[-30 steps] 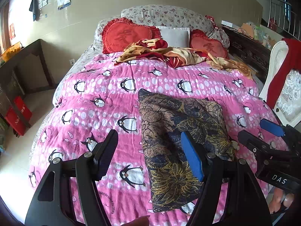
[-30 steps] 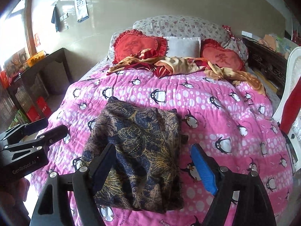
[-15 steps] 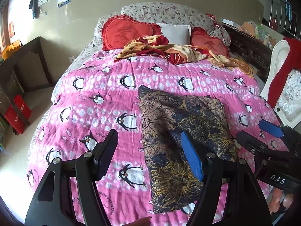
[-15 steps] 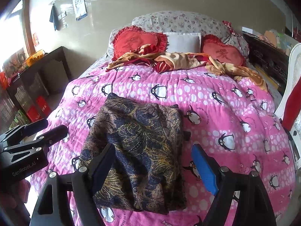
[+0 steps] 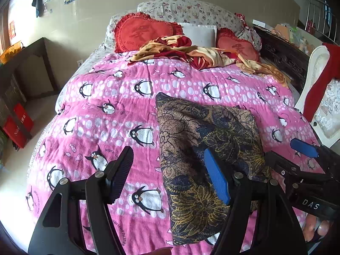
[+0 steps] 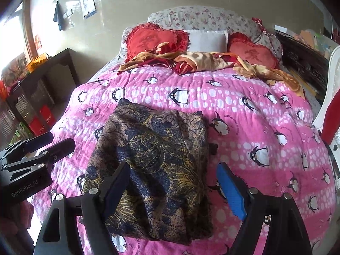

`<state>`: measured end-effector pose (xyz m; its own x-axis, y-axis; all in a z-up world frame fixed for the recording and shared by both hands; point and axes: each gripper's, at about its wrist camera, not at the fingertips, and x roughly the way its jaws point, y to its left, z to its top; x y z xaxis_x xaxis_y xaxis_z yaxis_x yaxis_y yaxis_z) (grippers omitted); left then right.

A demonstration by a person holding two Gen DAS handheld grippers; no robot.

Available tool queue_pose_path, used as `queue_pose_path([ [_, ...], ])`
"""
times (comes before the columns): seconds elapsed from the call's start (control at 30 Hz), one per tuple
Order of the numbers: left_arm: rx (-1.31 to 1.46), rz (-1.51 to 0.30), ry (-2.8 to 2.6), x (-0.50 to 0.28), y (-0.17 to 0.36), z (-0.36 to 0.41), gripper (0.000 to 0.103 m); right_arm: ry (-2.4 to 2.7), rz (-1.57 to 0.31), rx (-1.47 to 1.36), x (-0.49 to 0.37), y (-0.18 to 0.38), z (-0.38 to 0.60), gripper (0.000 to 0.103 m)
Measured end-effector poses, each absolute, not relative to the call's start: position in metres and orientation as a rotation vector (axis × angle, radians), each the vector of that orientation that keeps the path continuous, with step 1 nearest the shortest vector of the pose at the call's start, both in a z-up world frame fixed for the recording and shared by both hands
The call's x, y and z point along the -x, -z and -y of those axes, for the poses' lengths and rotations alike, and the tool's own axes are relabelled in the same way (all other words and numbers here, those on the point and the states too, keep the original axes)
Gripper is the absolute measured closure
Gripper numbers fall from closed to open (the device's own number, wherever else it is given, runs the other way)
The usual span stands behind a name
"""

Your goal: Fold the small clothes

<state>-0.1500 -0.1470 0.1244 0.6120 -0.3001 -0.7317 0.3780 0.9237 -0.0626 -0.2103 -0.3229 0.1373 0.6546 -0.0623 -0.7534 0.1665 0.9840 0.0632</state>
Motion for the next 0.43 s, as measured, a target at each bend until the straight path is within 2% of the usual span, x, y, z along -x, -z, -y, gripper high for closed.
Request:
queue_pose_path([
  [0.43, -0.060, -0.859, 0.379, 0.127, -0.100, 0.137, 0.034, 0.129, -0.895, -0.151, 0.195, -0.112, 0.338, 0.022],
])
